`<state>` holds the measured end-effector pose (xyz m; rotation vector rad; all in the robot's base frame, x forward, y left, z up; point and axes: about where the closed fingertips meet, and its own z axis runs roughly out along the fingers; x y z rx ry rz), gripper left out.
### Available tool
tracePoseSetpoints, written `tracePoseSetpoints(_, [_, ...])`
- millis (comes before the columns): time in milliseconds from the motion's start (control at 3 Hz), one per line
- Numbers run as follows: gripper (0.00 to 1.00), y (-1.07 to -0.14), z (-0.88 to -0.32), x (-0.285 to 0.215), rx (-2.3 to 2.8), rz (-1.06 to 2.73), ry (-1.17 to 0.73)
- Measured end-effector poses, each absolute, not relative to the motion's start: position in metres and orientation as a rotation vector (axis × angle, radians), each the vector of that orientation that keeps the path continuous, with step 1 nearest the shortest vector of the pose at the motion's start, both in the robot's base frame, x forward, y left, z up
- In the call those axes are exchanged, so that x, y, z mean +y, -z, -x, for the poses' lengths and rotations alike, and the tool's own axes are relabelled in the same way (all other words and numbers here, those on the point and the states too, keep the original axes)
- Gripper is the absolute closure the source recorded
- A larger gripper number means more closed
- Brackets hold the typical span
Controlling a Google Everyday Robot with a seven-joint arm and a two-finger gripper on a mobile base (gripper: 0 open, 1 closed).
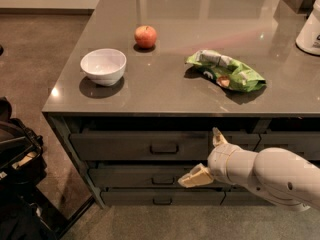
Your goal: Close top drawer
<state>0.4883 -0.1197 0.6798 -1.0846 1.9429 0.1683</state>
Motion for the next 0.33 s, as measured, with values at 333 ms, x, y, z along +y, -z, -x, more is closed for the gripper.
tracePoseSetpoints(333, [0.0,-0.6798,-0.4883,-0.1197,1.943,1.085,-0.168])
